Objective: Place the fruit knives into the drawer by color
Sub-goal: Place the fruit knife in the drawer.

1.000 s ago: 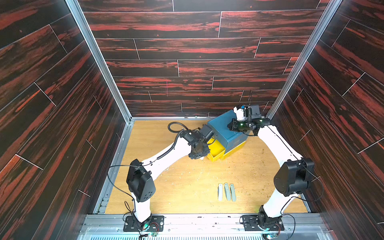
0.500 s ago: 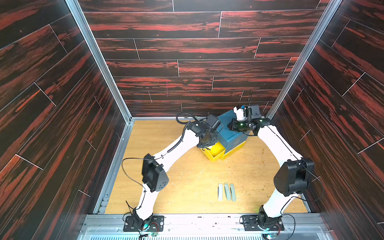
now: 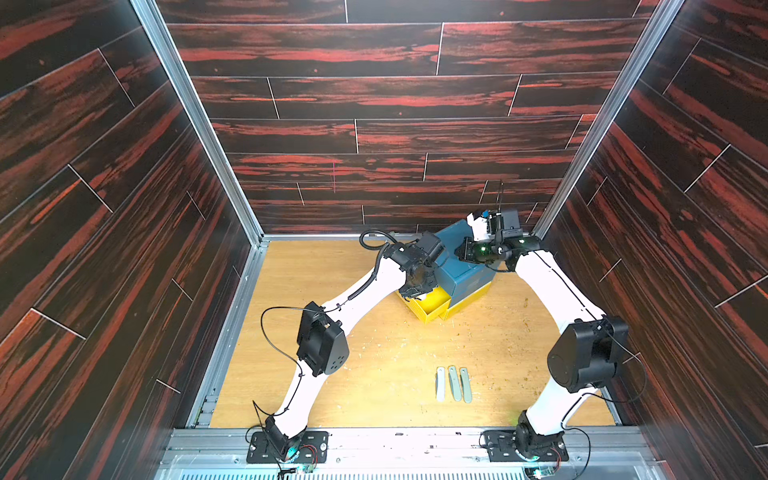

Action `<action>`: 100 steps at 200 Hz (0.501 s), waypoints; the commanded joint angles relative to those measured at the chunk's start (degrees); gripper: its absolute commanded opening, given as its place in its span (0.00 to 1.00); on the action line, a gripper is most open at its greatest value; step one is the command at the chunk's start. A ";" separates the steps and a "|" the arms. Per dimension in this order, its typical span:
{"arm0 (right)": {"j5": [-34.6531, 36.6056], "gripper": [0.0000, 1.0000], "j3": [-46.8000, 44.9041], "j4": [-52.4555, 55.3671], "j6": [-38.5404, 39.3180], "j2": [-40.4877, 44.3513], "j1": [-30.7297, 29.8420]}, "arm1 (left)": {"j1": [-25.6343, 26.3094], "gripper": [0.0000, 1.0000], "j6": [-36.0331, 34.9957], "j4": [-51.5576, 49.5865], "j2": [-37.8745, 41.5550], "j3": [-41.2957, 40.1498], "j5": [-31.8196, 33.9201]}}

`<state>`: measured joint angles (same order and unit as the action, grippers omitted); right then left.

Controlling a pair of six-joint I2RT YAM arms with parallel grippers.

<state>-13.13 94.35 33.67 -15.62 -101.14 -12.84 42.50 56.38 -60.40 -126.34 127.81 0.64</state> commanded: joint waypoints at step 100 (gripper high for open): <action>1.86 0.03 -2.74 10.15 0.24 -4.06 -0.24 | -3.83 0.10 1.85 1.34 -6.23 4.43 -6.18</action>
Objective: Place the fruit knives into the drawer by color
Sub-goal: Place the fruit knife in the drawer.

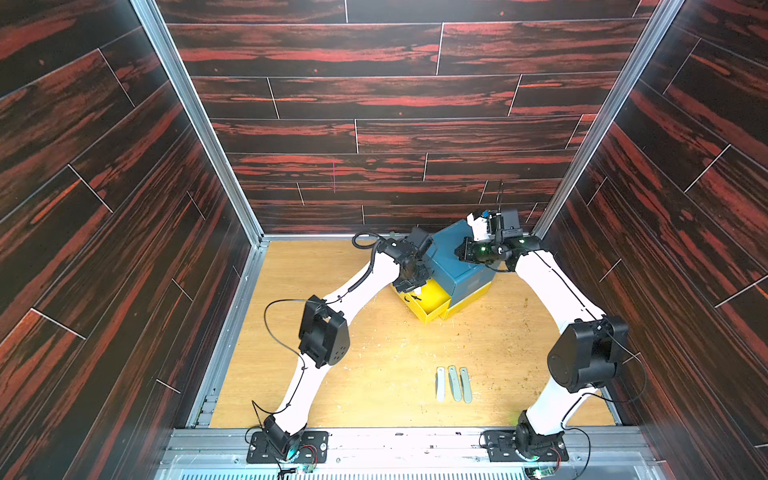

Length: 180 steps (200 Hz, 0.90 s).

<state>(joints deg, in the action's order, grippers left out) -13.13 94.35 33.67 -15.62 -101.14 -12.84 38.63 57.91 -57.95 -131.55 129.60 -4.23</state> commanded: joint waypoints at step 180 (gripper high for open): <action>1.78 0.03 -3.36 9.92 0.19 -4.34 -0.34 | -0.31 0.39 0.02 -1.01 -4.62 5.88 -2.35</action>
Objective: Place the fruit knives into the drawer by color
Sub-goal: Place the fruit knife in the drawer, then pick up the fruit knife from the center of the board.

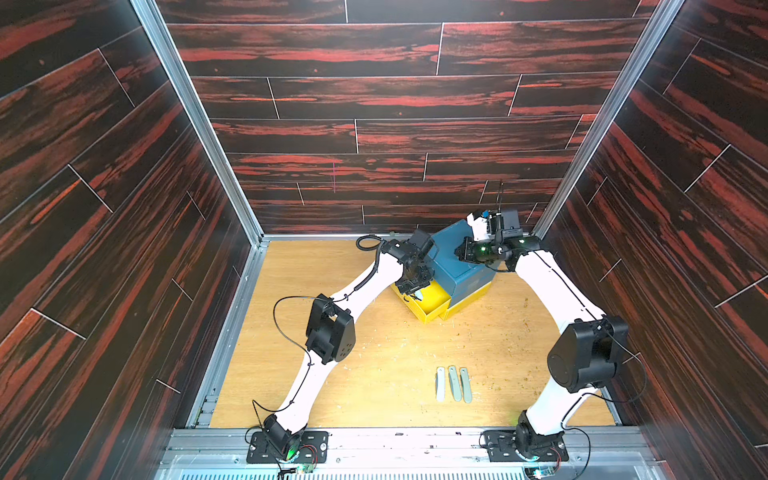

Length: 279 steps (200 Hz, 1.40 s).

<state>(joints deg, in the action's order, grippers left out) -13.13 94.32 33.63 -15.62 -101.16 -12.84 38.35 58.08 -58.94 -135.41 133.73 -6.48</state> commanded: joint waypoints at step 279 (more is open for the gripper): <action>2.36 0.03 -3.42 9.88 0.09 -5.03 -0.27 | 16.37 0.39 -4.38 7.07 40.66 -49.38 3.95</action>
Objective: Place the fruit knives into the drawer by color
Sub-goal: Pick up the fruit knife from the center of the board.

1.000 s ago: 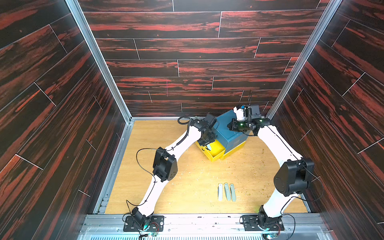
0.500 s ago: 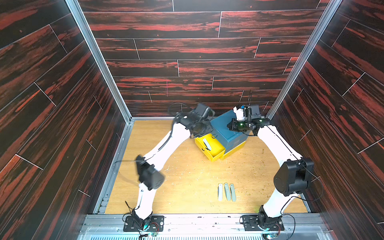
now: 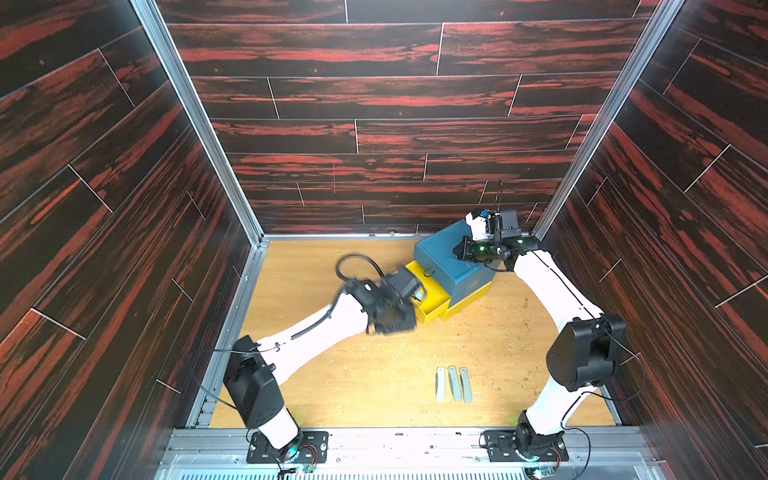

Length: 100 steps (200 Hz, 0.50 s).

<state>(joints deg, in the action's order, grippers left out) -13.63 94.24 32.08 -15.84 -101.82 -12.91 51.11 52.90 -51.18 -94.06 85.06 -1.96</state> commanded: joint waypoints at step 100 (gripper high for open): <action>2.33 0.03 -4.06 11.61 0.52 -4.24 -0.26 | 13.62 0.41 -0.99 -8.75 -17.43 13.14 0.66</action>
<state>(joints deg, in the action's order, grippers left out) -13.80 94.11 31.97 -15.77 -101.80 -12.88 63.83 52.03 -56.03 -110.30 95.77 -1.65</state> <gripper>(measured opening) 0.049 0.409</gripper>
